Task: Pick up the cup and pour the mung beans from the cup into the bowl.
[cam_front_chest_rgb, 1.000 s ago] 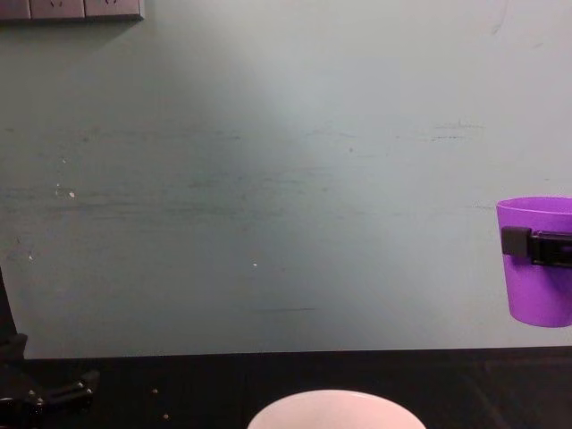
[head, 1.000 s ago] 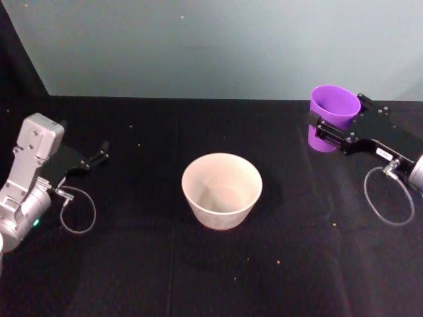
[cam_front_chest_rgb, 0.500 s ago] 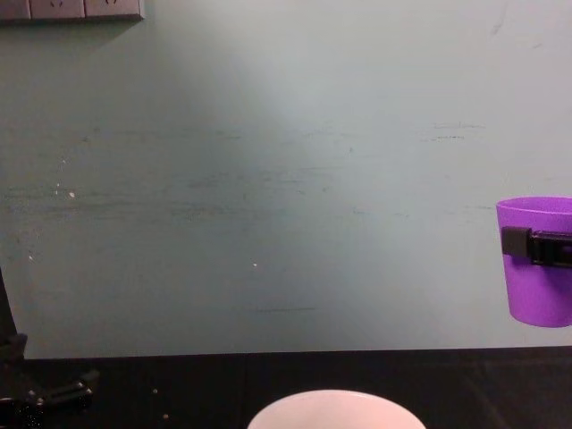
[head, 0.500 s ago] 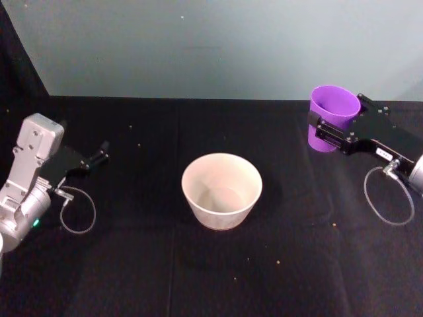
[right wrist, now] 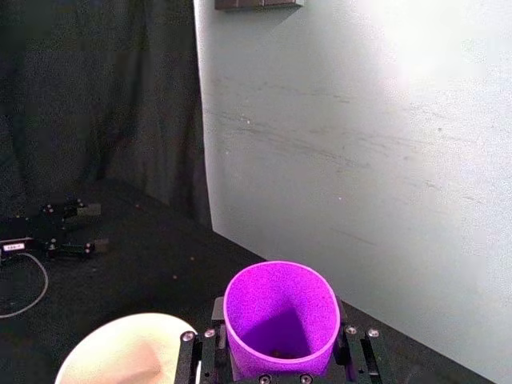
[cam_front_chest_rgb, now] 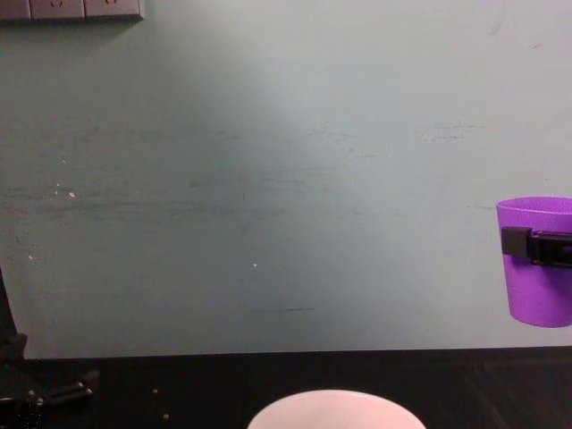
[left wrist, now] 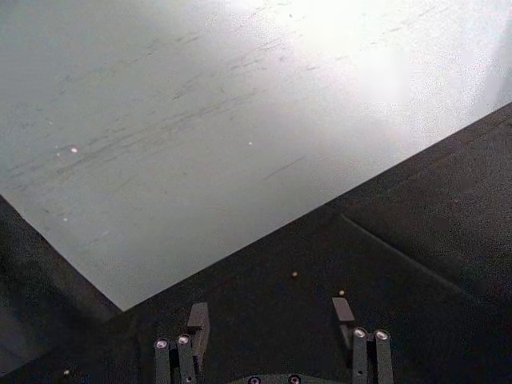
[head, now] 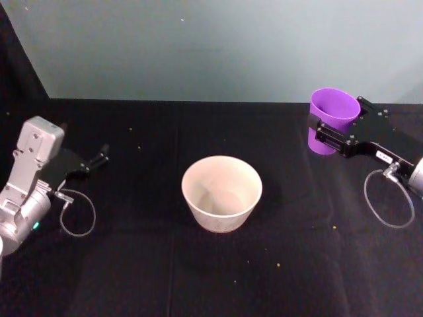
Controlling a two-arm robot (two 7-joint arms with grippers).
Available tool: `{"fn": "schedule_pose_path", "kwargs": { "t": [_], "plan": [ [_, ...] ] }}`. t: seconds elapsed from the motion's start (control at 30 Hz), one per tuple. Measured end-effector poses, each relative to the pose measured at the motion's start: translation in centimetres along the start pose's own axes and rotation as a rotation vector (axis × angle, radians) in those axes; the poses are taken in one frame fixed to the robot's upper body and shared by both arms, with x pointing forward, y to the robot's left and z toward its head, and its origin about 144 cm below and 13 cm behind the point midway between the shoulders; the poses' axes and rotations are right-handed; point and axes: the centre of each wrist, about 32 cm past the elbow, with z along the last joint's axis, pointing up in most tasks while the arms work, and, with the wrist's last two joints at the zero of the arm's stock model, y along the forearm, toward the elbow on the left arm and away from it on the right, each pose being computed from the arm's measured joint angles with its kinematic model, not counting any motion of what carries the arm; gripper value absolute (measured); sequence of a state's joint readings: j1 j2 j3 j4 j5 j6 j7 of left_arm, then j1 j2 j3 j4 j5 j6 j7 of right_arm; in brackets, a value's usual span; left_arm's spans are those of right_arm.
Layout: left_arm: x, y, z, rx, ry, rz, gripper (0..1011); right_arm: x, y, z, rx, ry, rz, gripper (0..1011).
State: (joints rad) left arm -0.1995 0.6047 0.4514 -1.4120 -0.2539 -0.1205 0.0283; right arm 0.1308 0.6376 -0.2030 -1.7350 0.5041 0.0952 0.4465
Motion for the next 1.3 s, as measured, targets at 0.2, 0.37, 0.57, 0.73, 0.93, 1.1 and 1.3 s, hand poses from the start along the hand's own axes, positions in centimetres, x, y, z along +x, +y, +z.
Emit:
{"fn": "schedule_pose_path", "kwargs": {
  "t": [0.2, 0.37, 0.57, 0.73, 0.93, 1.1, 1.3],
  "plan": [
    [0.0, 0.0, 0.0, 0.0, 0.0, 0.0, 1000, 0.0, 0.0, 0.0, 0.0, 0.0, 0.0, 724],
    [0.0, 0.0, 0.0, 0.0, 0.0, 0.0, 1000, 0.0, 0.0, 0.0, 0.0, 0.0, 0.0, 724],
    [0.0, 0.0, 0.0, 0.0, 0.0, 0.0, 1000, 0.0, 0.0, 0.0, 0.0, 0.0, 0.0, 724],
    [0.0, 0.0, 0.0, 0.0, 0.0, 0.0, 1000, 0.0, 0.0, 0.0, 0.0, 0.0, 0.0, 724],
    [0.0, 0.0, 0.0, 0.0, 0.0, 0.0, 1000, 0.0, 0.0, 0.0, 0.0, 0.0, 0.0, 724],
    [0.0, 0.0, 0.0, 0.0, 0.0, 0.0, 1000, 0.0, 0.0, 0.0, 0.0, 0.0, 0.0, 724],
    [0.0, 0.0, 0.0, 0.0, 0.0, 0.0, 1000, 0.04, -0.06, -0.17, 0.003, -0.003, 0.002, 724]
  ]
}}
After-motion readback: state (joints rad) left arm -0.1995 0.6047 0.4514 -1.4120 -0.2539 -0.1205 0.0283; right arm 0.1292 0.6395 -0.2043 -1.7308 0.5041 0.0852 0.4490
